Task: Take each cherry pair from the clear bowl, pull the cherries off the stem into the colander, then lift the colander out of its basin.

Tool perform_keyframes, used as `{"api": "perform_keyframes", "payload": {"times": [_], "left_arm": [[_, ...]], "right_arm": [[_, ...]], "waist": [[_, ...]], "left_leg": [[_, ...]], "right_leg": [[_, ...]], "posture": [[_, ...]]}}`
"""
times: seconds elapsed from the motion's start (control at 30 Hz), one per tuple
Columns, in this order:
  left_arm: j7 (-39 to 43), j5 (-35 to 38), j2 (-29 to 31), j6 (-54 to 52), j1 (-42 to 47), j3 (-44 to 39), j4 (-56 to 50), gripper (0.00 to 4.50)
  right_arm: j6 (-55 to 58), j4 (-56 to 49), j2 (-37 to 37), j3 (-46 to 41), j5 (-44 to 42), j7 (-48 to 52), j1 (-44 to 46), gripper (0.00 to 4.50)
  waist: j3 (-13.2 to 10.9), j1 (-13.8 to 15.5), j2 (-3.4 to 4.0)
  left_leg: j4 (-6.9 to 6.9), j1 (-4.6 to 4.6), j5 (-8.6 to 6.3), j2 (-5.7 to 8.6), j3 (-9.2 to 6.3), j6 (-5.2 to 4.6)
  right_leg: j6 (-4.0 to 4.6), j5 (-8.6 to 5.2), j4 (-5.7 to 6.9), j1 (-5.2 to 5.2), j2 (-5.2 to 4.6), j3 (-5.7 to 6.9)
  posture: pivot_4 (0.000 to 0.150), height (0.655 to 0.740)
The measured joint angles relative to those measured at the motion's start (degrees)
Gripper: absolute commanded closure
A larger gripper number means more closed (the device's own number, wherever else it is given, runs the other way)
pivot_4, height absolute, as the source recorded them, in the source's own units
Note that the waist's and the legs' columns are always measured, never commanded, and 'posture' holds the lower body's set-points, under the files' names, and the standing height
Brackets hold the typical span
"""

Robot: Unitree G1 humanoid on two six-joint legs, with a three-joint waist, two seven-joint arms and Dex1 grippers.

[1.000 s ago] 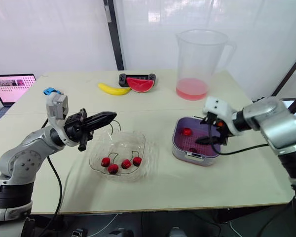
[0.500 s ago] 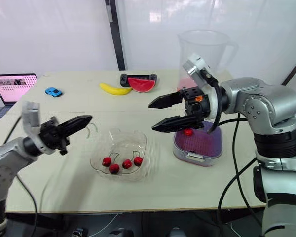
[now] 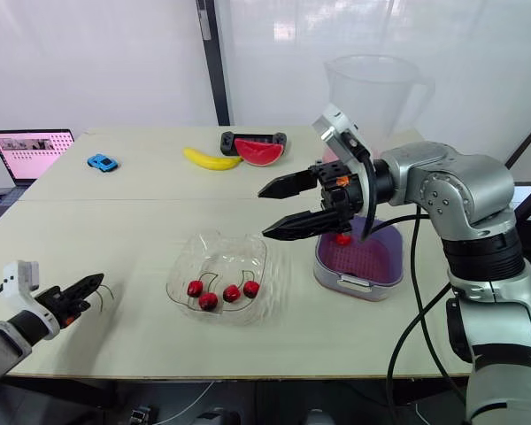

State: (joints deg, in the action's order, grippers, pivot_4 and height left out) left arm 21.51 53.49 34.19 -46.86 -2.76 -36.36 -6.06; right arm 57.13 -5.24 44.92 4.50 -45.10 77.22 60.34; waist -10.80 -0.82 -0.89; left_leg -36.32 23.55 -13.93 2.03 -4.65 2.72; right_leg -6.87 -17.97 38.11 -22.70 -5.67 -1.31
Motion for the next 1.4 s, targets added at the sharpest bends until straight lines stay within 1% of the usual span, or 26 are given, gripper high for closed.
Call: {"api": "perform_keyframes", "payload": {"times": [0.03, 0.07, 0.2, 0.4, 0.47, 0.57, 0.63, 0.7, 0.77, 0.8, 0.87, 0.93, 1.0, 1.13, 1.23, 1.33, 1.4], "left_arm": [[-0.4, -0.4, 0.0, 0.0, -0.2, -0.5, 0.6, 2.69], [-0.6, -0.7, 0.0, 0.0, -0.7, -0.8, 1.2, 2.07], [-0.6, -1.0, -0.1, 0.9, -0.8, -1.9, 2.0, 0.03], [-0.3, -0.2, 0.3, 1.3, 0.4, -5.9, 2.7, 0.03], [0.0, 0.8, 1.0, 1.2, 0.5, -7.5, 2.7, 0.03], [2.6, 2.3, 3.8, 1.3, 1.2, -9.2, 2.3, 0.03], [6.1, 3.6, 6.3, 2.0, 3.1, -10.1, 0.8, 0.03], [10.6, 4.0, 10.7, 3.0, 5.0, -9.8, -1.6, 0.03], [18.9, 3.4, 16.2, 5.1, 5.0, -9.0, -4.6, 0.03], [24.7, 2.9, 18.7, 6.9, 4.0, -8.1, -6.4, 0.03], [32.7, 2.8, 20.9, 9.3, 3.9, -6.6, -9.3, 0.03], [37.5, 2.8, 23.2, 10.1, 5.6, -4.5, -10.0, 0.03], [41.1, 2.6, 25.5, 10.2, 5.8, -3.1, -10.5, 0.03], [45.1, 2.5, 26.3, 10.1, 5.8, -2.5, -10.5, 0.03], [46.5, 1.7, 26.2, 10.3, 4.9, -2.8, -10.2, 0.03], [47.0, -0.8, 25.8, 11.2, 2.8, -2.7, -9.3, 0.03], [46.8, -3.4, 25.6, 12.2, 1.7, -2.8, -7.5, 0.03]], "right_arm": [[0.0, -0.1, 0.0, 0.0, 0.0, 0.0, 0.0, 0.00], [0.1, -0.2, 0.1, 0.0, 0.0, 0.1, 0.0, 0.00], [0.5, -0.8, 0.6, 0.0, -0.1, 0.1, 0.0, 0.00], [0.5, -1.2, 1.3, 0.0, 0.0, -0.3, 0.0, 0.00], [0.5, -1.2, 1.4, -0.1, 0.0, -0.4, -0.2, 0.00], [0.5, -1.2, 2.2, -0.3, 0.0, -0.7, -0.7, 0.00], [0.6, -1.2, 3.0, -0.4, 0.1, -1.3, -0.7, 0.00], [0.0, -1.6, 3.3, -0.4, 1.0, -1.7, -1.2, 0.00], [-1.9, -2.6, 3.4, -0.3, 2.6, -2.7, -2.6, 0.00], [-3.2, -3.0, 3.4, -0.2, 3.7, -3.2, -3.5, 0.00], [-5.7, -3.6, 3.4, 0.2, 6.0, -4.2, -4.9, 0.00], [-8.8, -4.3, 2.8, 1.6, 8.9, -5.7, -5.9, 0.00], [-10.1, -5.1, 2.0, 2.4, 10.2, -6.4, -6.0, 0.00], [-11.2, -6.1, -0.9, 4.2, 11.7, -8.3, -5.5, 0.00], [-8.1, -5.8, -3.0, 7.7, 12.7, -9.7, -1.5, 0.00], [-7.1, -5.5, -8.4, 11.8, 15.8, -12.9, 3.5, 0.00], [-7.2, -3.5, -12.3, 17.1, 18.9, -13.5, 6.5, 0.00]], "waist": [[0.0, 0.0, 0.00], [0.0, 0.0, 0.00], [0.0, 0.0, 0.00], [0.0, -0.1, 0.00], [0.0, -0.1, -0.01], [0.0, -0.1, 0.00], [0.0, 0.1, -0.02], [0.0, 0.1, -0.10], [0.0, -0.1, -0.10], [0.0, -0.2, -0.08], [0.0, -0.4, 0.04], [0.0, -0.4, 0.03], [-0.1, -0.6, 0.09], [-0.1, -1.0, 0.08], [-0.1, -1.5, 0.08], [0.0, -1.9, 0.08], [0.0, -2.0, 0.09]], "left_leg": [[0.01, 0.00, 0.00, 0.00, 0.00, 0.00], [0.03, 0.00, 0.00, 0.00, 0.00, 0.00], [0.04, 0.00, 0.00, -0.01, 0.00, 0.01], [0.05, 0.00, 0.00, -0.01, 0.00, 0.01], [0.05, 0.00, 0.00, -0.02, 0.00, 0.01], [0.06, 0.00, 0.00, -0.02, 0.01, 0.01], [0.06, 0.02, 0.00, -0.03, -0.01, 0.02], [0.07, 0.02, 0.00, -0.02, -0.01, 0.02], [0.12, 0.02, 0.00, 0.01, 0.09, 0.02], [0.17, 0.02, 0.00, 0.02, 0.18, 0.02], [0.20, 0.01, 0.00, 0.03, 0.28, 0.02], [0.20, 0.01, 0.01, -0.06, 0.22, 0.03], [0.22, 0.01, 0.01, -0.09, 0.23, 0.03], [0.19, 0.01, 0.01, -0.21, 0.22, 0.03], [0.18, 0.01, 0.01, -0.29, 0.23, 0.03], [0.24, 0.01, 0.01, -0.39, 0.23, 0.03], [0.30, 0.00, 0.01, -0.40, 0.25, 0.03]], "right_leg": [[0.00, 0.00, 0.00, -0.01, 0.00, 0.00], [0.00, 0.00, 0.00, -0.01, 0.00, 0.00], [0.01, 0.00, 0.00, -0.02, 0.00, 0.00], [0.01, 0.00, -0.01, -0.03, 0.00, 0.00], [0.01, 0.00, -0.01, -0.04, 0.00, 0.00], [0.01, 0.00, -0.02, -0.03, -0.02, 0.00], [0.01, 0.00, -0.05, -0.01, -0.04, 0.02], [0.01, 0.00, -0.07, 0.00, -0.05, 0.04], [0.01, 0.00, -0.12, -0.02, -0.07, -0.01], [0.01, 0.00, -0.12, -0.07, -0.10, -0.04], [0.01, -0.01, -0.12, -0.12, -0.10, -0.08], [0.04, 0.00, -0.09, -0.15, 0.09, -0.07], [0.05, 0.00, -0.05, -0.17, 0.11, -0.08], [0.04, 0.00, -0.05, -0.15, 0.09, -0.08], [0.04, 0.00, -0.03, -0.15, 0.09, -0.08], [0.07, 0.02, 0.00, -0.26, 0.19, -0.07], [0.09, 0.03, 0.07, -0.35, 0.21, -0.07]], "posture": [[0.150, 0.7400], [0.150, 0.7400], [0.150, 0.7400], [0.150, 0.7400], [0.150, 0.7400], [0.150, 0.7400], [0.150, 0.7400], [0.150, 0.7400], [0.150, 0.7400], [0.150, 0.7400], [0.150, 0.7400], [0.150, 0.7400], [0.150, 0.7400], [0.150, 0.7400], [0.150, 0.7400], [0.150, 0.7400], [0.150, 0.7400]]}}
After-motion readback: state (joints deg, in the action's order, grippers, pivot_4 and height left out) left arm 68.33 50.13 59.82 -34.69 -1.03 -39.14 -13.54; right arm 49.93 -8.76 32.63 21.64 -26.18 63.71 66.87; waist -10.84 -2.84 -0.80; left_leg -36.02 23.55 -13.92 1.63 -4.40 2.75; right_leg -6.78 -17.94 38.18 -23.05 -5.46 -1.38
